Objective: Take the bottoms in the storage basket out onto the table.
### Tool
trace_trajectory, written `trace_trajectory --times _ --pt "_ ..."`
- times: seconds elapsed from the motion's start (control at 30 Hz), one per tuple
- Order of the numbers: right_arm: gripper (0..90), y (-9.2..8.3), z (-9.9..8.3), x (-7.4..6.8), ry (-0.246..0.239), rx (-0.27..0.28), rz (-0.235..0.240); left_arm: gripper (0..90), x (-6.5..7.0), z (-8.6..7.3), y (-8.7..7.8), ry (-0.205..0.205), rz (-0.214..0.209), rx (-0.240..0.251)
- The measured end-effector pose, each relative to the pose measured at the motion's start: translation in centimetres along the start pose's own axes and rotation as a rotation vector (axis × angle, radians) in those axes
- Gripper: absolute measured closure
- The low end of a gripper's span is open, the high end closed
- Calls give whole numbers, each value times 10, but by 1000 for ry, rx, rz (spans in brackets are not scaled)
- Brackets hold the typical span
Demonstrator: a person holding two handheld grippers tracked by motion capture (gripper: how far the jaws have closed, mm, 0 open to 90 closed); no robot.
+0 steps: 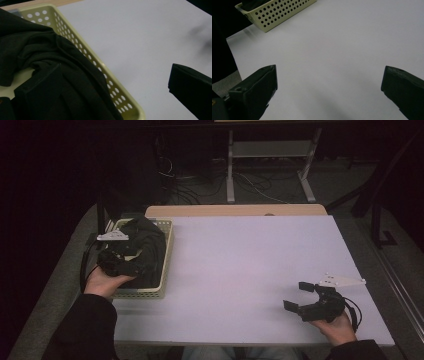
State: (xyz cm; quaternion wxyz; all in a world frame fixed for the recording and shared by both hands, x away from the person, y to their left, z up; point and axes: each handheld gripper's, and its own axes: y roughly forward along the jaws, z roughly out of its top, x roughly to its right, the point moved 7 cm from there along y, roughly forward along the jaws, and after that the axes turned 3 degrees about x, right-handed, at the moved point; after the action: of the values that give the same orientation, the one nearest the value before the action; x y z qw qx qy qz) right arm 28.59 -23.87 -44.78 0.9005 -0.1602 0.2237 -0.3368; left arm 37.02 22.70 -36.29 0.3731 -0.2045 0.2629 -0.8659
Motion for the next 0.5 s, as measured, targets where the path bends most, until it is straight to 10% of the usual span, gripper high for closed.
trace_trajectory --times 0.5 --pt "0 -2 0 1 2 3 -2 0 -23 12 0 -7 48 -31"
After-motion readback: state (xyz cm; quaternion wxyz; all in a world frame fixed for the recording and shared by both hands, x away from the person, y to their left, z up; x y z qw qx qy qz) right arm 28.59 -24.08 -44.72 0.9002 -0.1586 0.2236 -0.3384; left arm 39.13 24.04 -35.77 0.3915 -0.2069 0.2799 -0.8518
